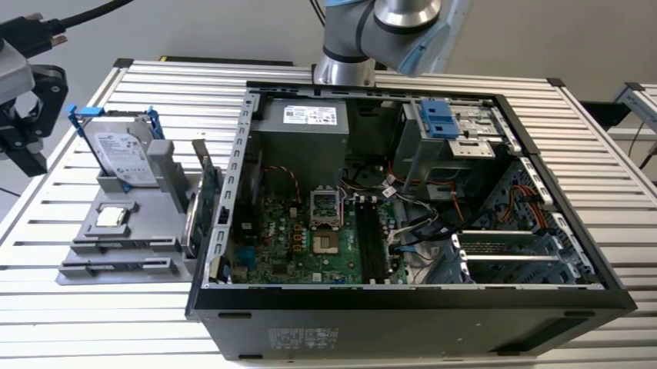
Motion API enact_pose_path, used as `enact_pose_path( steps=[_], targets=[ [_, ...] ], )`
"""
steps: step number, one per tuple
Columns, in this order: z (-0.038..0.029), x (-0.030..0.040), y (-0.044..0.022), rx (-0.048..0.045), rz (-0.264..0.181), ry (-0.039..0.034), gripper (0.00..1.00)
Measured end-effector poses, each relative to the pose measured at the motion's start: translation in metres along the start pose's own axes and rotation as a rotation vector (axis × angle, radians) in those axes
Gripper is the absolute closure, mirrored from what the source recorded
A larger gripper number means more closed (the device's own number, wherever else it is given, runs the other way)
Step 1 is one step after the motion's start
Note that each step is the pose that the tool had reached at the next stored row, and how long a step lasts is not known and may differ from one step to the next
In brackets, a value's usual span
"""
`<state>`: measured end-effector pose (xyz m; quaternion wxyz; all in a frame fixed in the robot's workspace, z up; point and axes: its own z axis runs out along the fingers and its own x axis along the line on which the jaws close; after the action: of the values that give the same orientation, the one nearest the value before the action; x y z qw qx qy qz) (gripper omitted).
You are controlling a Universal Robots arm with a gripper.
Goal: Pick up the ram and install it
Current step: 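Pick up the ram and move it above insertion slot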
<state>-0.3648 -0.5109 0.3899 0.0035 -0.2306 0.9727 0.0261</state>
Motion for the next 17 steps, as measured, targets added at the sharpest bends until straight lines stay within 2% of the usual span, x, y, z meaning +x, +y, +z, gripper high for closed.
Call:
enact_pose_path(
  steps=[17],
  targets=[
    [0.0,0.0018,0.0009,-0.0012,-0.062,0.003,1.0]
  ],
)
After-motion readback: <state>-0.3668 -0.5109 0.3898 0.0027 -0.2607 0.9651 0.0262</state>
